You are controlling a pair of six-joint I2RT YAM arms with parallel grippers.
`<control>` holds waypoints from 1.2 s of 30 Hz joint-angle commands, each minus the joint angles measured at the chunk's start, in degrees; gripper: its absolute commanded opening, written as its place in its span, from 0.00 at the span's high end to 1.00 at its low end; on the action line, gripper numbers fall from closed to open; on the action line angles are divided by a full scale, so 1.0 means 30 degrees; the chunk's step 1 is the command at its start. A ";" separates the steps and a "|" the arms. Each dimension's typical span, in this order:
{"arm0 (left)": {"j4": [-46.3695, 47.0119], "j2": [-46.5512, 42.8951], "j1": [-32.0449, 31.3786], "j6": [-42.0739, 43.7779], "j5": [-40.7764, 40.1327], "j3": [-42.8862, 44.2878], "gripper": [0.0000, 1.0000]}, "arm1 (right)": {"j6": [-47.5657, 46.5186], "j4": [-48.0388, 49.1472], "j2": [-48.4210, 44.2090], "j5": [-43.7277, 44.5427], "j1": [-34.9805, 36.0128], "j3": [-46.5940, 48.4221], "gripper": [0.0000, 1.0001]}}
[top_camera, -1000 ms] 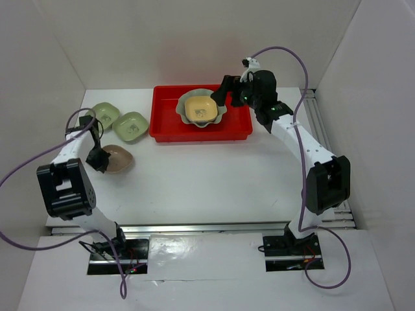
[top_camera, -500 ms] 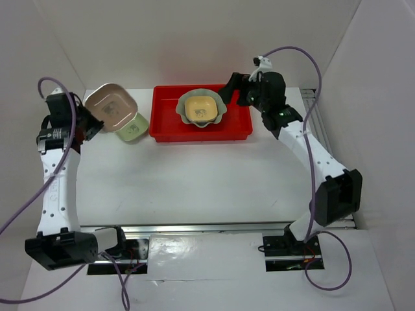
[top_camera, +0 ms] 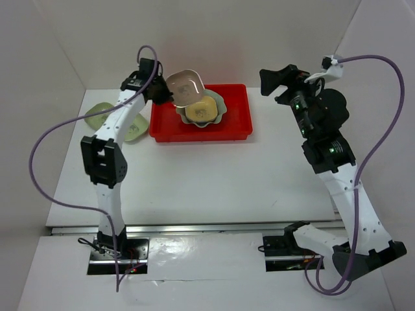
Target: Place the plates into the plastic bin on the countertop
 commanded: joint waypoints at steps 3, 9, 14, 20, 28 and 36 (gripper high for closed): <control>-0.1328 0.4157 -0.1486 -0.0011 -0.1393 0.5688 1.00 | -0.0157 -0.2331 0.0092 0.1526 -0.0072 -0.0160 0.00; 0.0717 0.6068 -0.1840 0.1866 -0.0692 0.6174 1.00 | -0.0540 -0.2331 -0.0990 0.0677 -0.0072 -0.1363 0.00; 0.1071 0.6623 -0.1840 0.2543 -0.1131 0.6172 0.88 | -0.0540 -0.1980 -0.1168 0.0325 -0.0072 -0.2006 0.00; 0.1656 0.6337 -0.2016 0.2748 -0.1131 0.5735 0.27 | -0.0365 -0.1804 -0.0992 -0.0173 -0.0072 -0.2184 0.00; 0.1163 0.2185 -0.2221 0.3187 -0.4490 0.4593 0.00 | -0.0540 -0.1804 -0.0642 -0.0349 -0.0072 -0.2359 0.00; -0.1646 -0.1288 0.2722 0.0267 -0.5942 -0.0476 0.00 | -0.0366 -0.1249 -0.0640 -0.1286 0.0102 -0.3089 0.00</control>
